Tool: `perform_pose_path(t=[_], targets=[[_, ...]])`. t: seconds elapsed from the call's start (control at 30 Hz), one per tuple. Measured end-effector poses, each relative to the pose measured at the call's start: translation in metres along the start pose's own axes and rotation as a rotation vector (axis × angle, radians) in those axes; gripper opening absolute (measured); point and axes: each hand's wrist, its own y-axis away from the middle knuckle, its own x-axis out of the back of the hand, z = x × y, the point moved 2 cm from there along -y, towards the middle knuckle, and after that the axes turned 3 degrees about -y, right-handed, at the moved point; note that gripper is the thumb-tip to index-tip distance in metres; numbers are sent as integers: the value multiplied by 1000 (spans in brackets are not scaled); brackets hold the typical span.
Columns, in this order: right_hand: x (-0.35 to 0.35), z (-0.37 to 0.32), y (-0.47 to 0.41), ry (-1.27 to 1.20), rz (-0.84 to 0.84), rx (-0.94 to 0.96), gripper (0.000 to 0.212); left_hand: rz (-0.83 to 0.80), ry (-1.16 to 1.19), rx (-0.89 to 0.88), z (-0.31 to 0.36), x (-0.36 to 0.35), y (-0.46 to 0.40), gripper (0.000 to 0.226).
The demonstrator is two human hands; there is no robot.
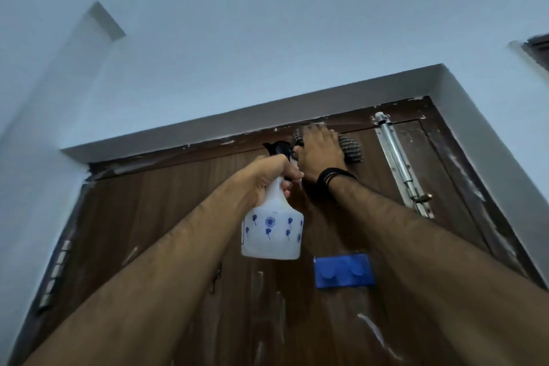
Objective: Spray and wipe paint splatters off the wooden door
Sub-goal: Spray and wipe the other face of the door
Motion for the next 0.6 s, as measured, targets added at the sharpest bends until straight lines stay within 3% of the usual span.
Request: perform_pose_path(t=[0.13, 0.27, 0.6], targets=[[-14, -43, -11, -1, -109, 204, 57, 89, -62, 17, 0, 23, 5, 13], [-7, -28, -14, -45, -139, 248, 58, 112, -34, 23, -1, 29, 3, 14], [30, 68, -11, -19, 46, 11, 49, -29, -32, -30, 8, -31, -4, 16]])
